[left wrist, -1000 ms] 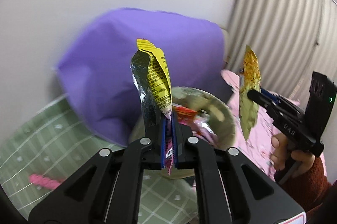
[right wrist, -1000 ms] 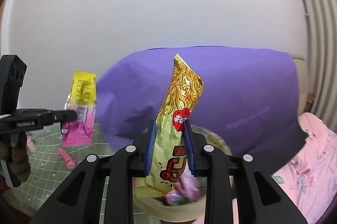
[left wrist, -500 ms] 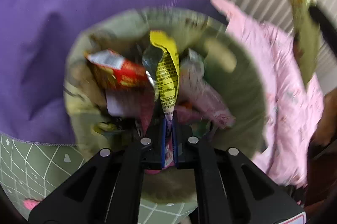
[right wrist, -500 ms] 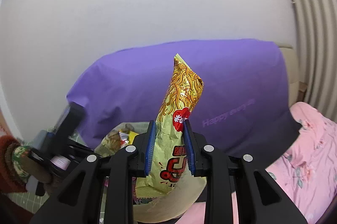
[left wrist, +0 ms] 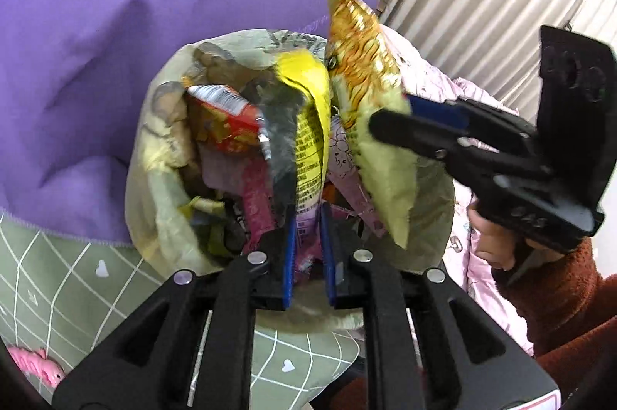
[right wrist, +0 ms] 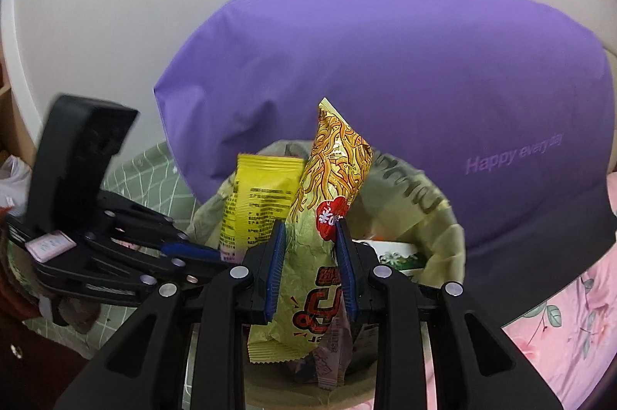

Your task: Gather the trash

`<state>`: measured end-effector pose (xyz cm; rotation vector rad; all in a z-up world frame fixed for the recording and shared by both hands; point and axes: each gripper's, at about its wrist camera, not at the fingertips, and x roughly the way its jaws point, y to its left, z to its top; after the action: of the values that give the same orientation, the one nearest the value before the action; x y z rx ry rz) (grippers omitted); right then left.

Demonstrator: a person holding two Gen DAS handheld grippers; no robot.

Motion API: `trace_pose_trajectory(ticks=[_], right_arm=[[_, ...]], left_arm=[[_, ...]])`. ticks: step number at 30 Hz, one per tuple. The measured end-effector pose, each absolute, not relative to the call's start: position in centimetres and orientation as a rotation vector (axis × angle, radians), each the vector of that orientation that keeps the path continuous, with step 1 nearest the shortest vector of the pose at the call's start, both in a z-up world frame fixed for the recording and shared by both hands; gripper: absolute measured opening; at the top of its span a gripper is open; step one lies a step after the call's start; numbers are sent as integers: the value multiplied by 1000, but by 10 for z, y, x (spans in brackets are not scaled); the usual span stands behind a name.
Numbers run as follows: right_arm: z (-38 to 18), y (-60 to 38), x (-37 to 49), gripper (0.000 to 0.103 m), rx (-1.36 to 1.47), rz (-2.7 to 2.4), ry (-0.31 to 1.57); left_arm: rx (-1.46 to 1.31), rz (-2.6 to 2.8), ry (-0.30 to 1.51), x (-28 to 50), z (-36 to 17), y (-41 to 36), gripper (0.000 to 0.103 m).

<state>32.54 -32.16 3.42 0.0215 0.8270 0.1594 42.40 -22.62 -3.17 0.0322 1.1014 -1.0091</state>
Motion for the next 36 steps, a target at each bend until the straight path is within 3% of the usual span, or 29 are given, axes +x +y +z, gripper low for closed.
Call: trace_pose_trajectory(ticks=[11,14,17,20,28,36], right_arm=[[9,-337,340,26,-26,170,944],[12,-338,342,33,-29,157,936],[14,-334,337,43,-44,137,927],[21,-322,319,53,-90,101,874],[65,-261,242,54,-17,100,704],[61,-166,159,54,15,253,733]], left_arm=[[-128,-874,1091,422,-34,-191,17],[-190,-841,1068,418,-30,-168,18],[-201,-812,1004,407,-21,-141,32],[-251,-782,940,385,-9,-107,39],[-297,-581,847,301,11,-13,61],[-210,-279,796,190,26,39,63]])
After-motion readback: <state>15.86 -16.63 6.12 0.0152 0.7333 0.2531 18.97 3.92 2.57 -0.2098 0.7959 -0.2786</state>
